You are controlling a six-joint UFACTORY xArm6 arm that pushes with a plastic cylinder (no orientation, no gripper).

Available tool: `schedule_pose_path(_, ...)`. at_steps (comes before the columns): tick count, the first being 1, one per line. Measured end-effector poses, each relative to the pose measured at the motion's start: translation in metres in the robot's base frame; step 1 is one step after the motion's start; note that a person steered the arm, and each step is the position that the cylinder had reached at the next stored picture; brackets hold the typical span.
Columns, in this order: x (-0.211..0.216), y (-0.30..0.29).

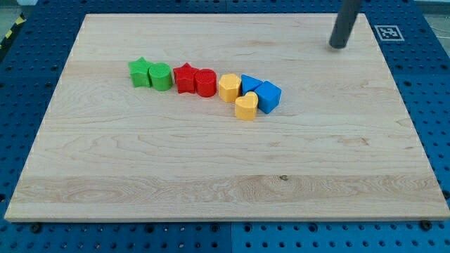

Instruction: Move your arm to the bottom center of the board

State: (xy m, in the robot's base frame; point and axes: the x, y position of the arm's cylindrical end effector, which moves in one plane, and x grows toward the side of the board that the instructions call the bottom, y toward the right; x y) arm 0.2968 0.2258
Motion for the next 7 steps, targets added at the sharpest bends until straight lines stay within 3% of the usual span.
schedule_pose_path(2,0.048,0.048)
schedule_pose_path(4,0.141,0.050)
schedule_pose_path(5,0.199,0.045)
schedule_pose_path(7,0.321,-0.032)
